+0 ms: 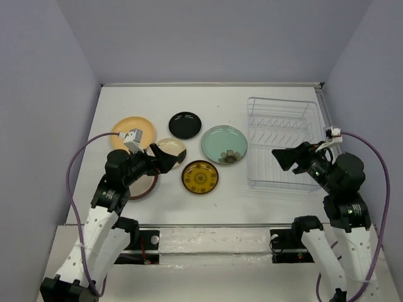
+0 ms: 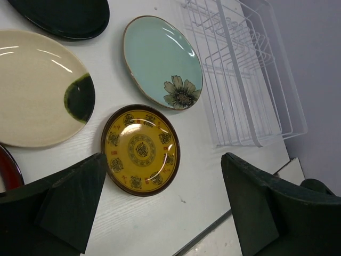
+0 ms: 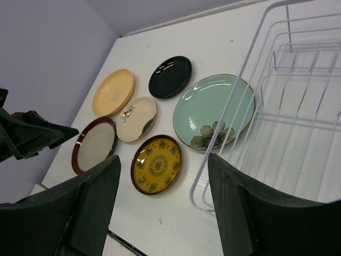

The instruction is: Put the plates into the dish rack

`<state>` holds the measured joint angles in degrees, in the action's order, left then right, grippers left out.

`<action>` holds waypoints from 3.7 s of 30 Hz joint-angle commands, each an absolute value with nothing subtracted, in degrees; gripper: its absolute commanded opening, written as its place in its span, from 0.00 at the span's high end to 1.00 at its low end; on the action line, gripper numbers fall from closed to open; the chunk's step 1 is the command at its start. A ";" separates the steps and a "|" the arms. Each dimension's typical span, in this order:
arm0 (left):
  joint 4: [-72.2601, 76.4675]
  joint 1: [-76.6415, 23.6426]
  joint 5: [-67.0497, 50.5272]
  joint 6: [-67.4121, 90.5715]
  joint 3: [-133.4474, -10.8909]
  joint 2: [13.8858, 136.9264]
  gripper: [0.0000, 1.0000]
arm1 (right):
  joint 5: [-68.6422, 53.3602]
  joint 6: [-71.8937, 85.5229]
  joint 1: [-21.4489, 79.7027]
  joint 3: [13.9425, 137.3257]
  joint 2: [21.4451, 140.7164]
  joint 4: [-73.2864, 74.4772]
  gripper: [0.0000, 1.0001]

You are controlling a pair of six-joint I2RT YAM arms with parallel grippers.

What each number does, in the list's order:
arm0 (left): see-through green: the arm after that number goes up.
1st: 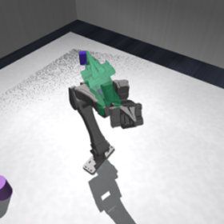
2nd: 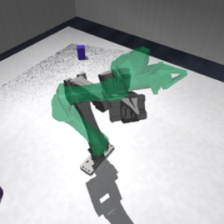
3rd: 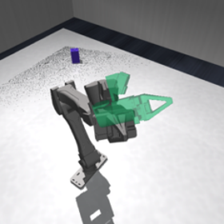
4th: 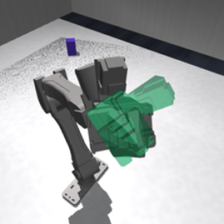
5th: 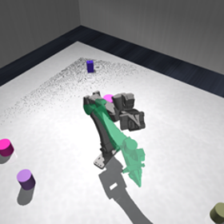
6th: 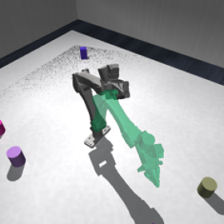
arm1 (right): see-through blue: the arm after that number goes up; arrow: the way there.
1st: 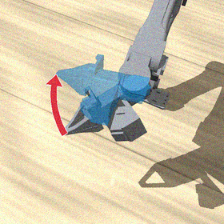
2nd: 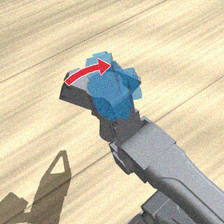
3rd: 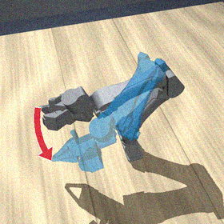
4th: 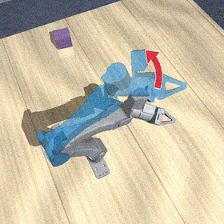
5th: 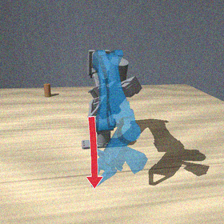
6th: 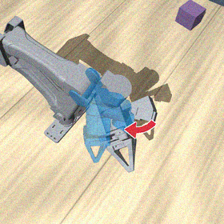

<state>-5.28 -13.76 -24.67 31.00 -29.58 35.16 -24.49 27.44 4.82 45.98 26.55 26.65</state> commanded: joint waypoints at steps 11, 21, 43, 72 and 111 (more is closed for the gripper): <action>8.79 -14.58 -29.56 40.59 -21.46 37.63 0.01 | -29.88 30.06 4.39 41.66 27.69 21.27 0.27; 4.13 -24.17 -10.03 39.81 -18.46 38.32 0.01 | -31.64 31.38 4.39 37.18 29.00 17.14 0.26; 21.88 -31.46 -4.13 39.55 -14.94 61.43 0.15 | -31.73 31.20 4.39 33.31 29.27 15.29 0.26; 23.50 -31.73 -7.29 39.55 -12.92 51.82 0.94 | -39.54 31.20 4.39 33.31 32.43 13.45 0.13; 18.02 -34.98 -21.61 33.66 -29.97 42.01 0.88 | -34.73 35.24 31.29 40.34 58.27 -5.01 0.80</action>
